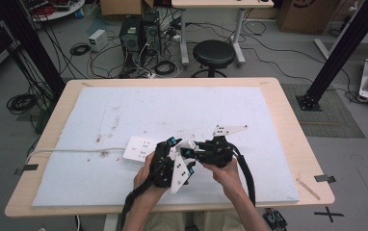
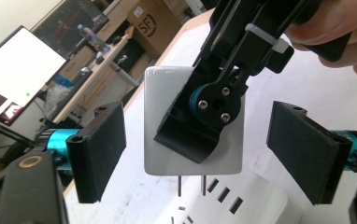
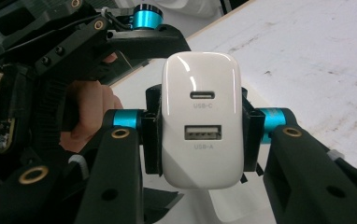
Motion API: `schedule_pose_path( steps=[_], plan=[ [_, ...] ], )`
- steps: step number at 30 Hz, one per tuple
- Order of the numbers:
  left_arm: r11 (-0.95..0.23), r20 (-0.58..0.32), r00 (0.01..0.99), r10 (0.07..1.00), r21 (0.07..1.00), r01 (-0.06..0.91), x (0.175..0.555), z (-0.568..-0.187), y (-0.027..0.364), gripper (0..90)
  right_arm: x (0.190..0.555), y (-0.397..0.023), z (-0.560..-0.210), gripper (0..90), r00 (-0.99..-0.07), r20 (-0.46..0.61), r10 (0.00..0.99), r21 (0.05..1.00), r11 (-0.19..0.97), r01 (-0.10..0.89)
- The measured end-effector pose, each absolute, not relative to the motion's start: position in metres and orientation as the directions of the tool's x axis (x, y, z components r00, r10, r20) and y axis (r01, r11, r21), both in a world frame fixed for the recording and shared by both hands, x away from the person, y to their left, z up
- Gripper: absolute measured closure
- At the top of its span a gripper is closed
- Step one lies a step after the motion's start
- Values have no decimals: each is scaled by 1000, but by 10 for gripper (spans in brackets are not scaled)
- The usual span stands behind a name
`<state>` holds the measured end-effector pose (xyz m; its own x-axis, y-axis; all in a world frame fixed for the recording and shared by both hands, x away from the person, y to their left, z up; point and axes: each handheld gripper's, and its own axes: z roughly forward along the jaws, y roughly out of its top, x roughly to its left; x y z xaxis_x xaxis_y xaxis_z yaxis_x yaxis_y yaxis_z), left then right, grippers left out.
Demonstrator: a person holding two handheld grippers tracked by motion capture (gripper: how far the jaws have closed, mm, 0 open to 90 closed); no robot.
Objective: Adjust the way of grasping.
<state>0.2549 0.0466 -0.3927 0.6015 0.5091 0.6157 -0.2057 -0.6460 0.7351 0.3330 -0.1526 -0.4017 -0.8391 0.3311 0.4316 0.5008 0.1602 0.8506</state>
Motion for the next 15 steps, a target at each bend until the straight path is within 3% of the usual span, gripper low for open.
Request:
schedule_pose_path(
  steps=[15],
  plan=[
    [-600, 563, 620, 547, 780, -179, 251, -386, 66, 194, 333, -162, -399, 631, -833, 425, 355, 854, 147, 499]
  ],
)
